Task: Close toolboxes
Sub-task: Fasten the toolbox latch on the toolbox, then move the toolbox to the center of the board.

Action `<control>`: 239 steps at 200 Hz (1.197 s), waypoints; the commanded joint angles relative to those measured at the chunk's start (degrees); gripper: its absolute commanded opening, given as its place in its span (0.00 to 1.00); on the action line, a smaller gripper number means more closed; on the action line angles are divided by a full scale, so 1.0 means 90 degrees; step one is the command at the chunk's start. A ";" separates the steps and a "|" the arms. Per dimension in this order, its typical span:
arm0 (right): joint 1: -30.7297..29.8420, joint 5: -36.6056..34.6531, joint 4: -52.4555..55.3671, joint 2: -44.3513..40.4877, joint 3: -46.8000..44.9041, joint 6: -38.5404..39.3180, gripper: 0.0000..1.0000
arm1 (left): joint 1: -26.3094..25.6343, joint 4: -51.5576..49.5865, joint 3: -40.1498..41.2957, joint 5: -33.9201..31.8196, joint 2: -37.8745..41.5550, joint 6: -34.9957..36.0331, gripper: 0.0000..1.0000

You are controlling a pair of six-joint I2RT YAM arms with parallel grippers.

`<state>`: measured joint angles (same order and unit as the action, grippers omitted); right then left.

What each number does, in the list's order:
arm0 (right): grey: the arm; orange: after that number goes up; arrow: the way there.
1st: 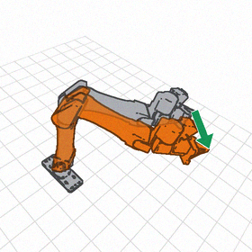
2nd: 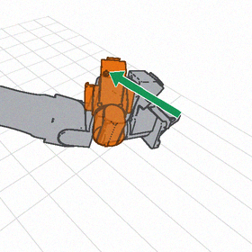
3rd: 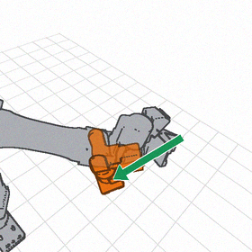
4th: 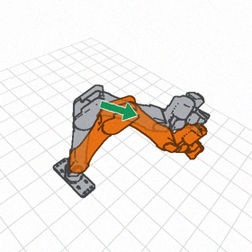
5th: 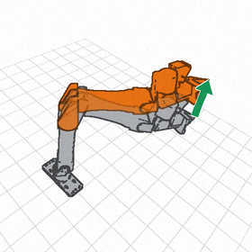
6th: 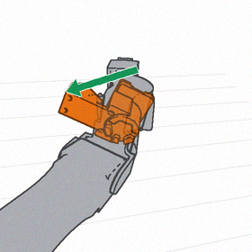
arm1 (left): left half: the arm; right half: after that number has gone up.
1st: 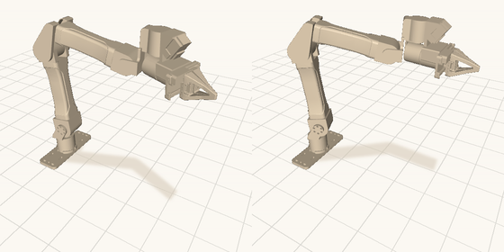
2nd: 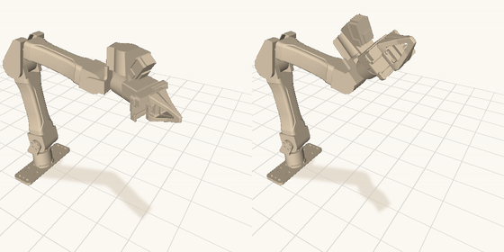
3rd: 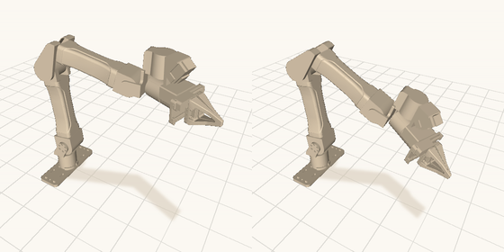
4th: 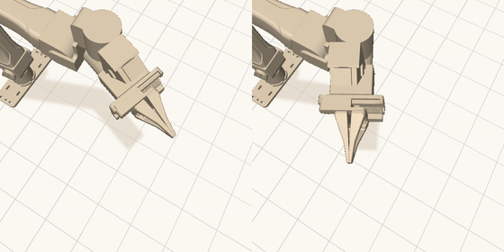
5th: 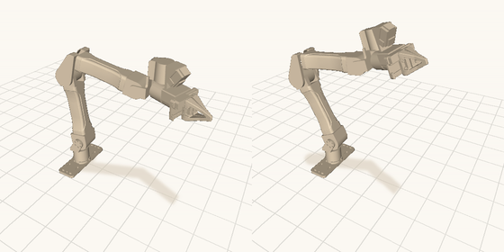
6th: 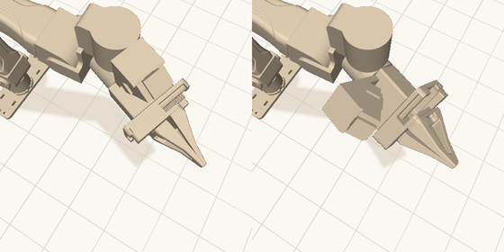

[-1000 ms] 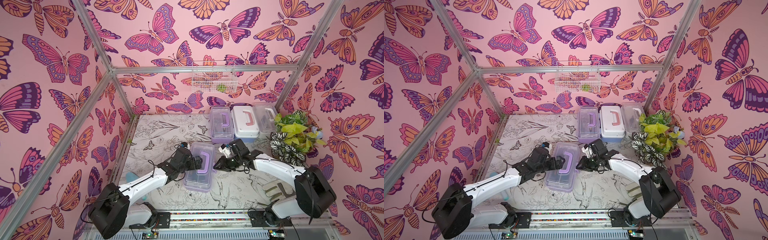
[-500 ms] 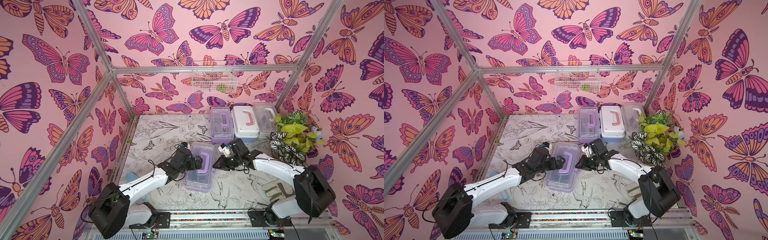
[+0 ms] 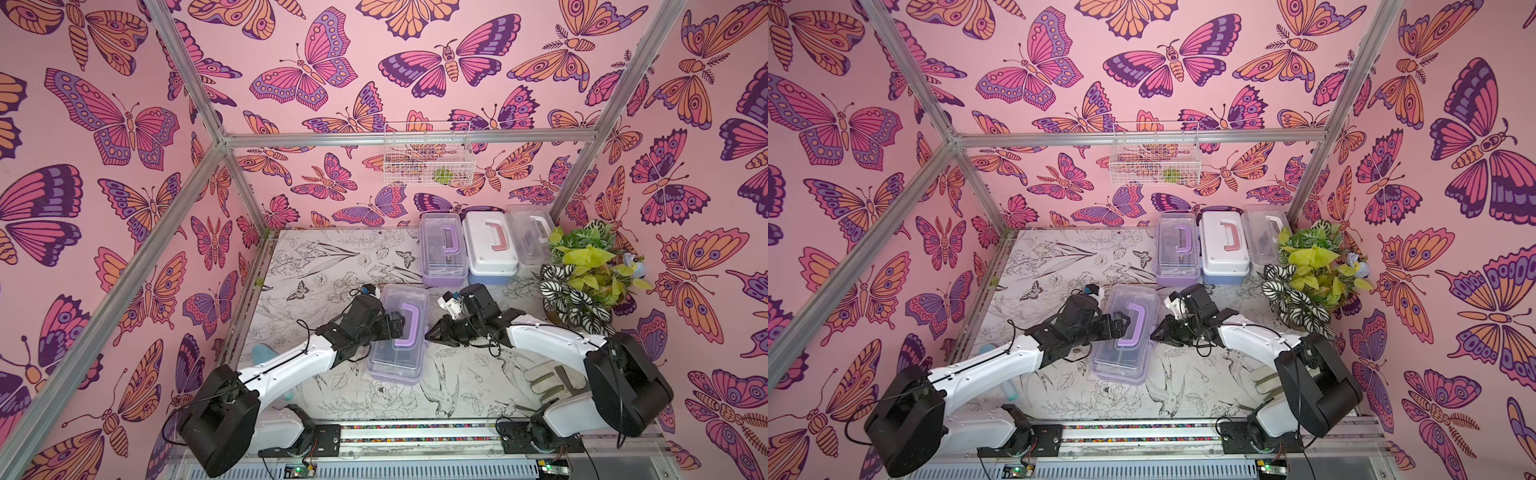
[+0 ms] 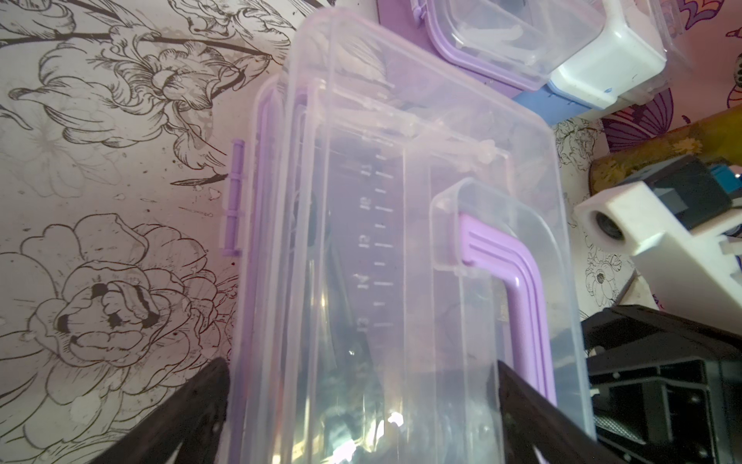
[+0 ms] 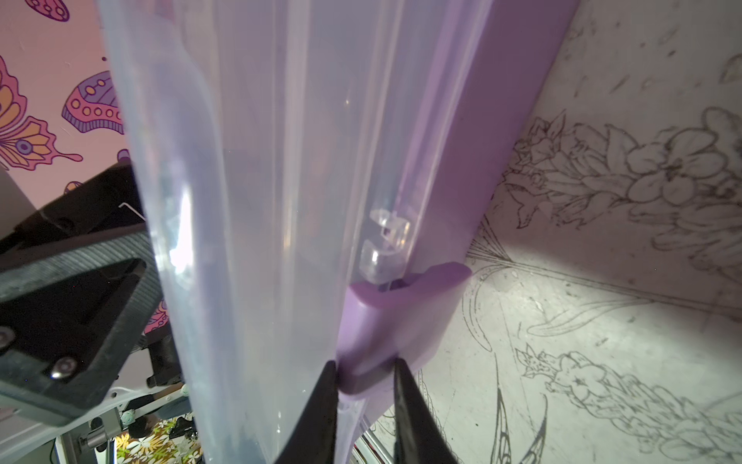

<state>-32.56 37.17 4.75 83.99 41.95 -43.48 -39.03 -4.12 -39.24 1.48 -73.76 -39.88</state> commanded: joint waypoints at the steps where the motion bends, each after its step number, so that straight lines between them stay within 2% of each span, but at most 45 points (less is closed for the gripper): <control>1: -0.0212 0.0391 -0.1297 0.0317 -0.0310 -0.0465 0.25 | -0.0132 -0.0650 0.0226 0.0361 -0.0466 -0.0177 0.95; 47: -0.0499 0.0768 -0.2788 0.0580 -0.0492 -0.1155 0.25 | -0.0146 -0.0597 0.0298 0.0339 -0.0397 -0.0264 0.93; 101: -0.0704 0.0851 -0.3438 0.0912 -0.0373 -0.1418 0.25 | -0.0146 -0.0455 0.0394 0.0366 -0.0364 -0.0395 0.89; 112: -0.0682 0.0756 -0.2923 0.0830 -0.0235 -0.1125 0.26 | -0.0146 -0.0466 0.0409 0.0305 -0.0354 -0.0365 0.89; 128: -0.0584 0.0351 -0.1302 0.0410 0.0197 -0.0238 0.26 | -0.0091 -0.0585 0.0422 0.0121 -0.0239 -0.0241 0.88; 144: -0.0339 -0.0252 0.0325 -0.0040 0.0612 0.0645 0.27 | 0.0118 -0.0934 0.0321 -0.0059 -0.0155 -0.0028 0.85; 160: 0.0023 -0.0521 0.1319 -0.0427 0.0847 0.1154 0.29 | 0.0440 -0.1110 0.0270 -0.0096 -0.0132 0.0225 0.83; 190: 0.0636 -0.0615 0.2192 -0.1098 0.0979 0.1535 0.29 | 0.1046 -0.1337 -0.0076 -0.0249 -0.0400 0.0730 0.81; 239: 0.0834 -0.0846 0.2756 -0.1753 0.0996 0.1637 0.30 | 0.1849 -0.1326 -0.1113 -0.0059 -0.1507 0.1296 0.81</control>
<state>-25.58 31.48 23.29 70.00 50.50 -31.18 -26.17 -7.40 -48.12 2.87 -80.86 -31.00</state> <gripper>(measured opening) 0.299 0.836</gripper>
